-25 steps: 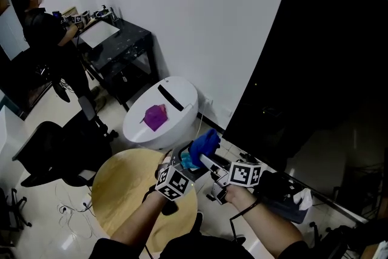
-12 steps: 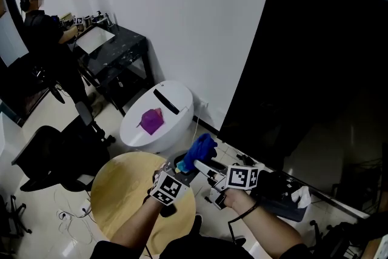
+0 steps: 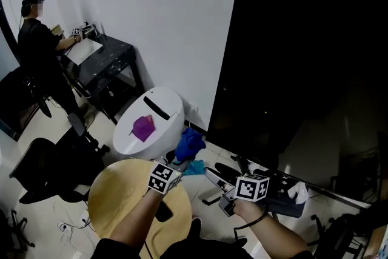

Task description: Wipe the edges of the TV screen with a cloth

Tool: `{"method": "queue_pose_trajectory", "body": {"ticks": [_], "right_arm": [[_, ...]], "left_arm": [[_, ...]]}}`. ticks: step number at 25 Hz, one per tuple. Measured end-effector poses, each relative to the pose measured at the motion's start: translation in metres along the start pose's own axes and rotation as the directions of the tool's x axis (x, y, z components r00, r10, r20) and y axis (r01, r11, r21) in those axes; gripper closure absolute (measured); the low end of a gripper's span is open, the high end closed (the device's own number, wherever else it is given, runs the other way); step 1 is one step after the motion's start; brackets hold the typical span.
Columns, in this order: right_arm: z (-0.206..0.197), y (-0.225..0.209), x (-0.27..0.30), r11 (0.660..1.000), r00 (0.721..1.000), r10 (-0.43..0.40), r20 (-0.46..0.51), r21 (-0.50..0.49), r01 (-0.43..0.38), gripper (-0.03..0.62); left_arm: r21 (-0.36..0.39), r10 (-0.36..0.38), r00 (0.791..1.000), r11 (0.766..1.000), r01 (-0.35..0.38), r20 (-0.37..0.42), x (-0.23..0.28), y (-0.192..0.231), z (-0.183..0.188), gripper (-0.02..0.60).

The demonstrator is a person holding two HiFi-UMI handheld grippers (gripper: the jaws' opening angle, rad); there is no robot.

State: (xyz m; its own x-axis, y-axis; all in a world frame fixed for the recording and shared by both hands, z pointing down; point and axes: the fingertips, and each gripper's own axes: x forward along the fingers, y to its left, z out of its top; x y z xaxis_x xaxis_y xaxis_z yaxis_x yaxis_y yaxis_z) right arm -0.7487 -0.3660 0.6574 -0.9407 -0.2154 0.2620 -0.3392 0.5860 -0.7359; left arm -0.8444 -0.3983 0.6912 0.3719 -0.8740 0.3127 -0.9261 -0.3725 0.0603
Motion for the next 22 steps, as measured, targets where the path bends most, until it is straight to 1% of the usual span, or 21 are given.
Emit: {"method": "queue_pose_trajectory", "body": {"ticks": [3, 6, 9, 13, 19, 22], "right_arm": [[0.012, -0.009, -0.029, 0.997, 0.998, -0.044, 0.038, -0.066, 0.047, 0.263], [0.025, -0.014, -0.053, 0.994, 0.994, -0.072, 0.087, -0.076, 0.079, 0.263], [0.039, -0.010, -0.072, 0.993, 0.987, -0.072, 0.145, -0.080, 0.084, 0.264], [0.060, -0.005, -0.095, 0.983, 0.977, -0.086, 0.197, -0.140, 0.115, 0.264], [0.085, 0.012, -0.120, 0.978, 0.962, -0.065, 0.265, -0.174, 0.114, 0.267], [0.094, 0.021, -0.128, 0.976, 0.956, -0.063, 0.287, -0.181, 0.119, 0.267]], "left_arm": [[0.040, -0.010, 1.000, 0.999, 0.010, -0.012, 0.015, 0.003, 0.009, 0.397], [0.072, -0.036, 0.999, 0.997, 0.038, -0.016, 0.030, 0.005, 0.019, 0.397], [0.106, -0.046, 0.999, 0.993, 0.048, -0.024, 0.039, 0.007, 0.028, 0.396], [0.130, -0.052, 0.998, 0.990, 0.055, -0.027, 0.040, 0.007, 0.040, 0.396], [0.196, -0.058, 0.998, 0.979, 0.056, 0.005, 0.034, 0.001, 0.072, 0.397], [0.214, -0.061, 0.998, 0.975, 0.054, 0.026, 0.028, -0.001, 0.087, 0.400]]}}
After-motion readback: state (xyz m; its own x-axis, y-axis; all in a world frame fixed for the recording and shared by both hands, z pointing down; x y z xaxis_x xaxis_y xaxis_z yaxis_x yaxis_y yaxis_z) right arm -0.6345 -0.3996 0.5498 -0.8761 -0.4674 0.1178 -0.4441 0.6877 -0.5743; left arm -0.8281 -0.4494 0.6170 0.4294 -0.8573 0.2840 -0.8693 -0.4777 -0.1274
